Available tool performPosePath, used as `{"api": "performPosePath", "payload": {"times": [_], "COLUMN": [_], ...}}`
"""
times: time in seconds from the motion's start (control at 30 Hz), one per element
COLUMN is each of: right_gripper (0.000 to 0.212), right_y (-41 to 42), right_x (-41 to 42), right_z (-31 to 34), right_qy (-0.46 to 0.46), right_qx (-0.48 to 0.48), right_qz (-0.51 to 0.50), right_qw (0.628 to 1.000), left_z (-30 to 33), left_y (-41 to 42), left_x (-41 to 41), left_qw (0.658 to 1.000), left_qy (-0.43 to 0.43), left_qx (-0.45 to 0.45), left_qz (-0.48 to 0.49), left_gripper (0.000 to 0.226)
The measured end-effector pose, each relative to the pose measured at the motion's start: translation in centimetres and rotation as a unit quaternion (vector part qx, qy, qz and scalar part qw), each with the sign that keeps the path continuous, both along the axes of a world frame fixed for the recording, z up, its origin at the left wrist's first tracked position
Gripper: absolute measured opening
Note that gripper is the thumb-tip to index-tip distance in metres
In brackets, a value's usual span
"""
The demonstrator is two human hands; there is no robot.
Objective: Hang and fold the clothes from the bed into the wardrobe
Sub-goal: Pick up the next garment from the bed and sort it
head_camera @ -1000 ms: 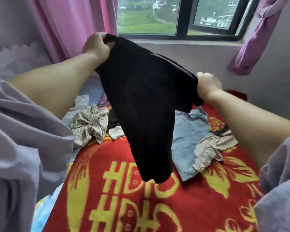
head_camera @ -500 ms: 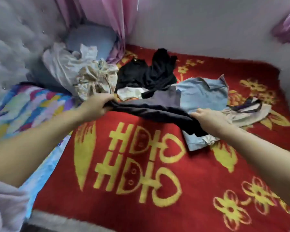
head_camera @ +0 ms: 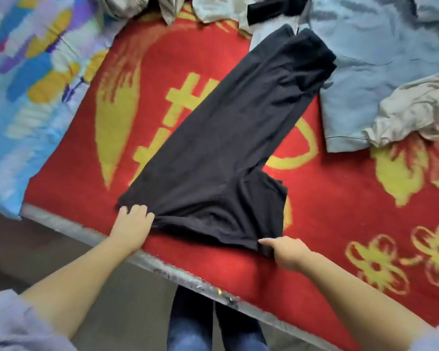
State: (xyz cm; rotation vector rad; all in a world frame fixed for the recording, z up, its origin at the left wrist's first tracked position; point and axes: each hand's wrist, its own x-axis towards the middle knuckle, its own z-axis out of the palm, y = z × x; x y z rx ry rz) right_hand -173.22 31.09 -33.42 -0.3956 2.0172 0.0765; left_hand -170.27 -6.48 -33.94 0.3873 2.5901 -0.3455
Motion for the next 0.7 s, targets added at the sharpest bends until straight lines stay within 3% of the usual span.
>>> {"api": "performPosePath", "payload": {"times": [0.1,0.17,0.23,0.33,0.43,0.5,0.6,0.7], "right_gripper": [0.040,0.047,0.063,0.071,0.047,0.032,0.016,0.011], "right_y": [1.6,2.0,1.6,0.4,-0.3,-0.3,0.4,-0.6], "right_x": [-2.9,-5.3,-7.7,-10.0,-10.8,-10.8,-11.2,-12.8], "right_z": [-0.6,-1.2,-1.9,-3.3,-4.3,-3.9,-2.7,-0.5], "right_qy": [0.180,0.248,0.240,0.205,0.144,0.107,0.043,-0.065], "right_qx": [-0.083,-0.142,-0.175,-0.150,-0.124,-0.113,-0.152,-0.194], "right_qz": [-0.157,-0.262,-0.327,-0.310,-0.274,-0.260,-0.399,-0.541], "right_qw": [0.967,0.922,0.897,0.916,0.943,0.953,0.903,0.816], "left_z": [-1.4,-2.6,-3.1,-4.7,-6.1,-6.8,-5.5,-3.5], "left_y": [4.8,9.1,13.6,18.3,19.7,19.6,19.1,18.3], "left_x": [-0.2,0.1,0.8,2.1,2.0,1.3,-0.3,-0.3], "left_qw": [0.990,0.974,0.976,0.990,0.992,0.977,0.930,0.802], "left_qy": [0.083,0.099,0.039,-0.049,0.001,0.088,0.084,-0.028], "left_qx": [0.094,0.180,0.194,0.130,0.127,0.193,0.321,0.430], "left_qz": [-0.062,-0.094,-0.090,-0.033,0.003,0.001,0.160,0.414], "left_gripper": [0.044,0.055,0.077,0.085,0.082,0.054,0.046,0.042]}}
